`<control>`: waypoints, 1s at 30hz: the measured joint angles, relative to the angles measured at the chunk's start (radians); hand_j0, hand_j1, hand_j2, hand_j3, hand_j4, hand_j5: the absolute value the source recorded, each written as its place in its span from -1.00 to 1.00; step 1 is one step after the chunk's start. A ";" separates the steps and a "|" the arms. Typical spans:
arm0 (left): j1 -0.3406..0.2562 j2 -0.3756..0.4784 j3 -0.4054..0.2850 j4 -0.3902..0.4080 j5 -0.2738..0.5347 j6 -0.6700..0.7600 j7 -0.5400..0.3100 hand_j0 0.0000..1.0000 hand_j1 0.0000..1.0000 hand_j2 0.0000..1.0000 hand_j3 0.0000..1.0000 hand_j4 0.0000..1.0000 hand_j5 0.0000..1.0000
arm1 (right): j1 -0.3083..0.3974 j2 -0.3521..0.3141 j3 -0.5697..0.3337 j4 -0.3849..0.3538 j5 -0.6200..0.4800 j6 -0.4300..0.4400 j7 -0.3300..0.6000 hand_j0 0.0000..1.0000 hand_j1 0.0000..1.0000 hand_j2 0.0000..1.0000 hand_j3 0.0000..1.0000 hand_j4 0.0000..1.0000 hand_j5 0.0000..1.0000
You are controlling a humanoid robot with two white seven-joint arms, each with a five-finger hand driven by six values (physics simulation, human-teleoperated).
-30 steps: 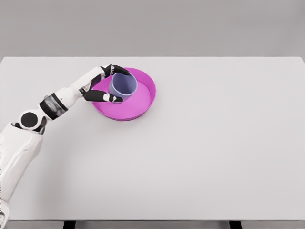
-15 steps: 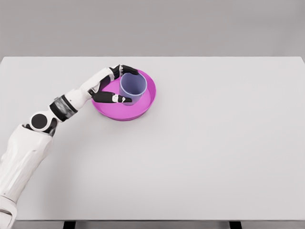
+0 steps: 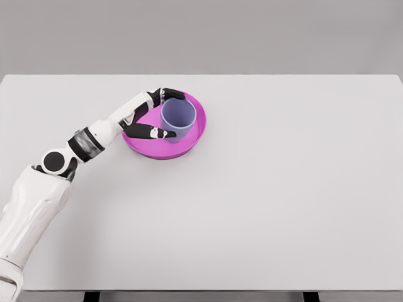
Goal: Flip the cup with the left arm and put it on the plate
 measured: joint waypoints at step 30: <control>-0.002 0.023 -0.005 0.001 -0.007 0.000 0.000 0.89 0.89 0.89 0.89 0.89 0.89 | 0.000 0.000 0.000 0.000 0.000 0.000 0.000 1.00 1.00 1.00 1.00 1.00 1.00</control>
